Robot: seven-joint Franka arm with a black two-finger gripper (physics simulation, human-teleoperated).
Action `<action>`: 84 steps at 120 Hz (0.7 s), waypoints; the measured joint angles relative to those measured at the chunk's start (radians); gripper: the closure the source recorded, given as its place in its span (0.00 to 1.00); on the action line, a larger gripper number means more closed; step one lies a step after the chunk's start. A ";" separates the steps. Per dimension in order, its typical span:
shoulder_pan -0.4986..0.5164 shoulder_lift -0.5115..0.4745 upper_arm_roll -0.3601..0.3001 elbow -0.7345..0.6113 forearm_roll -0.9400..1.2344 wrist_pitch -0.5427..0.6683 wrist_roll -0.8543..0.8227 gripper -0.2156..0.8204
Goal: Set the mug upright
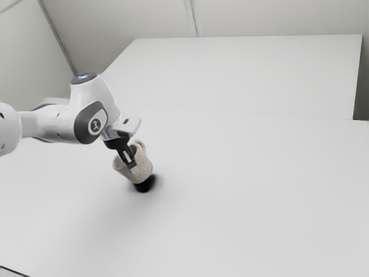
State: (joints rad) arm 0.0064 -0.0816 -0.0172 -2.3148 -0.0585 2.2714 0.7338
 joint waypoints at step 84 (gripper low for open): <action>0.003 0.015 -0.013 -0.038 0.066 0.002 -0.030 0.47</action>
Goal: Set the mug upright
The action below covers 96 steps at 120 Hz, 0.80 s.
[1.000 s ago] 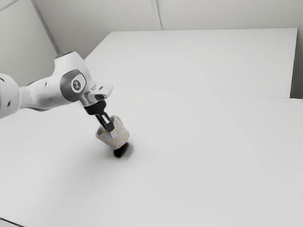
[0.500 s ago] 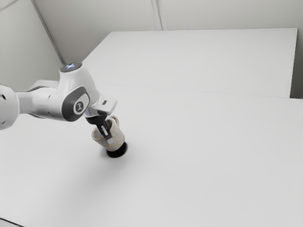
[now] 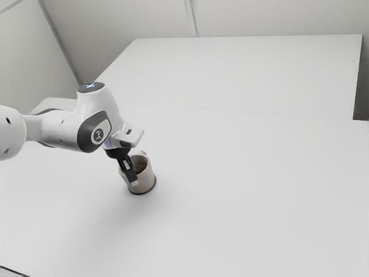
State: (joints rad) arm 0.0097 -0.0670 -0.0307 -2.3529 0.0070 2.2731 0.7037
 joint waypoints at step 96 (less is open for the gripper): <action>0.002 0.006 0.004 0.596 -0.041 -0.439 -0.379 0.21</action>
State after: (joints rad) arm 0.0112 -0.0605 -0.0264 -1.7565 -0.0336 1.8345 0.3252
